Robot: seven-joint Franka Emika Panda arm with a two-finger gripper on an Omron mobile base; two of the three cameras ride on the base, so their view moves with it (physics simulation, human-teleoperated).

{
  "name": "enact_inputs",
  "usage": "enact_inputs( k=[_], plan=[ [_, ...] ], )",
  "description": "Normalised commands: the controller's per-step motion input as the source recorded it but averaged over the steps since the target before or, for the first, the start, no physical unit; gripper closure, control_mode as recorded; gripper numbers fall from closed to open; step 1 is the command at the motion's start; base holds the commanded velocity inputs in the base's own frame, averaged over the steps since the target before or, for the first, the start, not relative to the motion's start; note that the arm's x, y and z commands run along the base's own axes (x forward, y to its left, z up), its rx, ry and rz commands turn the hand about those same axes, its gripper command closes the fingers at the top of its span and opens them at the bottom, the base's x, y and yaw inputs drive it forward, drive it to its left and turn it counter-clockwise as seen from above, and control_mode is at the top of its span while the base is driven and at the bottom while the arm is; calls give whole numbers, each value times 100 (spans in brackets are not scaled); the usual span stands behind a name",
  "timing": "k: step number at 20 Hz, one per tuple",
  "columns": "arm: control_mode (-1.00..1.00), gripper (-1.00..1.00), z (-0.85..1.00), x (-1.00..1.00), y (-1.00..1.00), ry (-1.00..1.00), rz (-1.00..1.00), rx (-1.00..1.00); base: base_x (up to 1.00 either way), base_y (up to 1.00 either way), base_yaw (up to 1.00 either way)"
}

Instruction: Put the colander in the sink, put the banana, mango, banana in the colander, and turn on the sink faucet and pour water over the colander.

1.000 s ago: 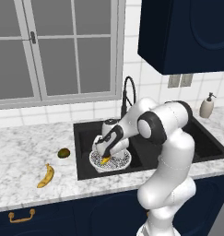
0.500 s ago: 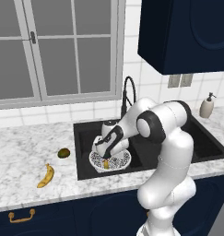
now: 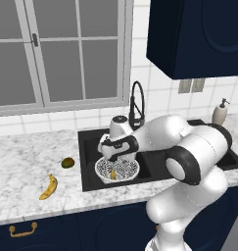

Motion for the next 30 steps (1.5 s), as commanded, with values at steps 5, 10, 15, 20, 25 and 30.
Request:
enact_inputs(
  k=[5, 10, 15, 20, 25, 30],
  plan=[
    [-100, -100, 100, -28, 21, 0, 0, 1, 0, 0, 0],
    [-100, -100, 88, -14, 52, 0, 7, 0, 0, 0, 0],
    [-100, -100, 55, -2, 75, 0, 11, 0, 0, 0, 0],
    [-100, -100, 4, -10, 82, -2, 2, 0, 0, 0, 0],
    [-100, -100, -24, -3, 84, -1, 0, 1, 0, 0, 0],
    [-100, -100, -28, 9, 30, 1, 0, 0, 0, 0, 0]
  ],
)
